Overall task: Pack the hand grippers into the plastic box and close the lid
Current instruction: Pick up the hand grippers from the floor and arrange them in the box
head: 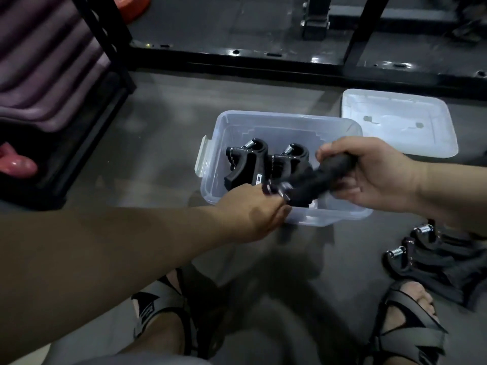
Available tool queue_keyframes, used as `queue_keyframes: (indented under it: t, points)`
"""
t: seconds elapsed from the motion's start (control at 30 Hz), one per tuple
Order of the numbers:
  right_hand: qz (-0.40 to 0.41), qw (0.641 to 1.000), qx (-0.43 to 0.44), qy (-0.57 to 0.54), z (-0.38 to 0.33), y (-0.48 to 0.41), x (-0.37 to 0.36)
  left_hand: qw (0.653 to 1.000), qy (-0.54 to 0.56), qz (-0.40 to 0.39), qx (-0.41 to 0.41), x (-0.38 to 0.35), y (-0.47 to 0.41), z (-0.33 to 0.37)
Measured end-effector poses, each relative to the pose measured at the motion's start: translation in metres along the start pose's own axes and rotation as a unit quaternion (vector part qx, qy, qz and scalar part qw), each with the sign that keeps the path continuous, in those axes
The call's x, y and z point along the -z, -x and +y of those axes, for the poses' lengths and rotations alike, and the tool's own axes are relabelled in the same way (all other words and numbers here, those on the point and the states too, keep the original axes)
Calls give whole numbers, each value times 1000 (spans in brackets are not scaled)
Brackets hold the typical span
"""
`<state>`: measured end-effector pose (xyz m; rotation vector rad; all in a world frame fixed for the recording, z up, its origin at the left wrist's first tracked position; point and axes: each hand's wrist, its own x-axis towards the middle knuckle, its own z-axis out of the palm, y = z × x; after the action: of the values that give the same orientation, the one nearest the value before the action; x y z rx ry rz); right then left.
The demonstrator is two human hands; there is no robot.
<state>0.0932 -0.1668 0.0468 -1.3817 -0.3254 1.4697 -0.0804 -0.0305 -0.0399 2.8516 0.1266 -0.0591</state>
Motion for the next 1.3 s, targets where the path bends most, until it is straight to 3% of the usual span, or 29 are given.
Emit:
queue_keyframes:
  t: [0.2, 0.4, 0.47, 0.57, 0.67, 0.73, 0.8, 1.13, 1.3]
  points:
    - [9, 997, -6, -74, 10, -12, 11, 999, -51, -1, -10, -8, -3, -2]
    - [-7, 996, -74, -59, 4, -21, 14, 998, -67, -12, -3, -8, -5, 0]
    - [-4, 997, -70, 11, 3, -23, 15, 998, -69, -7, -6, -9, -4, -1]
    - [41, 978, -16, 205, 4, -22, 13, 997, -73, -4, -9, -10, -3, -2]
    - [94, 938, 26, 334, 1, -22, 7, 997, -74, -5, -7, -10, -3, -1]
    - [142, 887, 46, 436, -1, -24, 8, 997, -76, -1, -7, -11, -3, -1]
    - [151, 863, 58, 478, -1, -26, 10, 997, -77, 1, -6, -11, -3, -1]
    - [156, 952, -5, 265, 10, -48, 26, 997, -76, 15, -11, -13, -3, -2]
    - [186, 961, -51, 199, 11, -54, 23, 997, -77, 17, -12, -13, -3, -2]
